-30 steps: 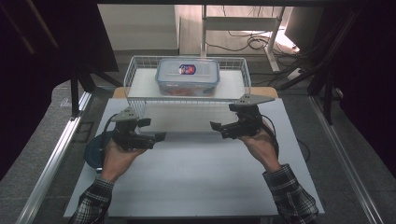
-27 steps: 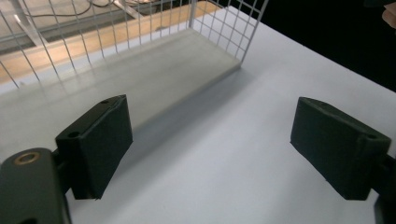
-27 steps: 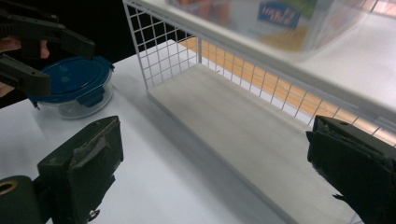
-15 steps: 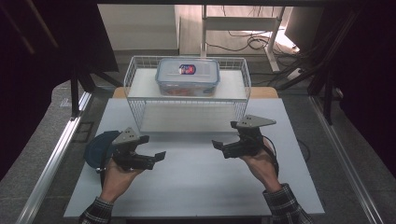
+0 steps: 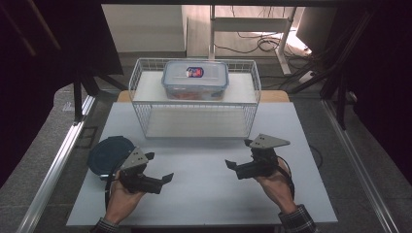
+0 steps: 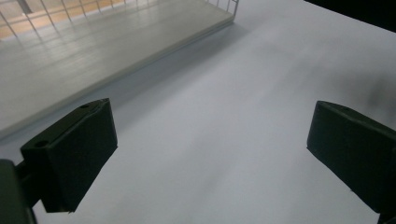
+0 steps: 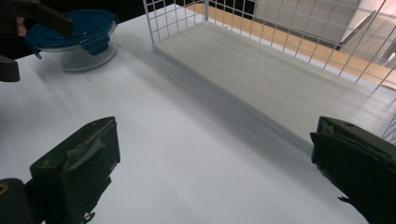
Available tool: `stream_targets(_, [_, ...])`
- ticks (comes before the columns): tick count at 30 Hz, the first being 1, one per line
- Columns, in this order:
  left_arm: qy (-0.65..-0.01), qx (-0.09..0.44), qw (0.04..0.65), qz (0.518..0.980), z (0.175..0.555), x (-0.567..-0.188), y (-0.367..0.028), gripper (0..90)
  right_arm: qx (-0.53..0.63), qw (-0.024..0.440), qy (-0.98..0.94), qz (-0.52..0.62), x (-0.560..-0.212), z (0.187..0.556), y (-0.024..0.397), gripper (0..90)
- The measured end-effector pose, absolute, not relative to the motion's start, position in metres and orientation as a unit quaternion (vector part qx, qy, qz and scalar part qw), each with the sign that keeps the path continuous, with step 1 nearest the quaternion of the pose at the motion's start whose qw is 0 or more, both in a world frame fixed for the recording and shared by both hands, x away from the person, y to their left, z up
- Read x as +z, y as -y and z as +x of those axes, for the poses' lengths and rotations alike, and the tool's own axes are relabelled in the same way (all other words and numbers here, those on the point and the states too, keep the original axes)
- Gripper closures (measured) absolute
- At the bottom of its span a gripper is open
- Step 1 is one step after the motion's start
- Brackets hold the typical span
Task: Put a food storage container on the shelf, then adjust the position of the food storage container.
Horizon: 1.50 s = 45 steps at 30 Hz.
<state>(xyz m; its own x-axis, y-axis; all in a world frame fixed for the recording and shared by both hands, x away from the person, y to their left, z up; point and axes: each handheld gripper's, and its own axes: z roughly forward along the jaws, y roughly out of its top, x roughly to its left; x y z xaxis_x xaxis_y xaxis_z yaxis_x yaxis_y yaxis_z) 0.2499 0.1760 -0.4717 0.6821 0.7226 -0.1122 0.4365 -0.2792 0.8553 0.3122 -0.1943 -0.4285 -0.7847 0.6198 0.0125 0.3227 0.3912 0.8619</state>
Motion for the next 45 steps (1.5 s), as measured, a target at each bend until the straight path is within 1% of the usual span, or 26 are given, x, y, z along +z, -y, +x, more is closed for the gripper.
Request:
stream_targets(11, [-0.360,0.143,0.475,0.790,0.240,-0.492,-0.169,2.2,0.476,0.148,-0.814,0.298,-0.455,0.290,0.204,1.0])
stream_targets(17, [-0.366,0.130,0.482,0.786,0.238,-0.505,-0.170,2.7,0.471,0.154,-0.813,0.305,-0.468,0.284,0.210,1.2])
stream_targets(23, [-0.375,0.126,0.467,0.790,0.240,-0.515,-0.170,3.2,0.444,0.168,-0.825,0.306,-0.482,0.281,0.214,1.2])
stream_targets(31, [-0.383,0.124,0.469,0.786,0.244,-0.508,-0.173,3.9,0.440,0.165,-0.827,0.309,-0.486,0.283,0.216,1.2])
stream_targets(34, [-0.392,0.116,0.470,0.782,0.252,-0.502,-0.178,3.7,0.435,0.165,-0.828,0.312,-0.488,0.284,0.215,1.3])
stream_targets(38, [-0.406,0.118,0.468,0.776,0.263,-0.491,-0.191,4.6,0.430,0.166,-0.829,0.316,-0.489,0.285,0.216,1.4])
stream_targets(41, [-0.417,0.153,0.453,0.773,0.271,-0.481,-0.205,10.6,0.429,0.166,-0.829,0.317,-0.489,0.286,0.216,1.5])
stream_targets(43, [-0.422,0.173,0.441,0.773,0.277,-0.477,-0.216,22.5,0.428,0.166,-0.830,0.316,-0.489,0.286,0.216,1.6])
stream_targets(45, [-0.436,0.169,0.443,0.765,0.284,-0.476,-0.230,36.1,0.425,0.167,-0.832,0.316,-0.490,0.286,0.215,1.7])
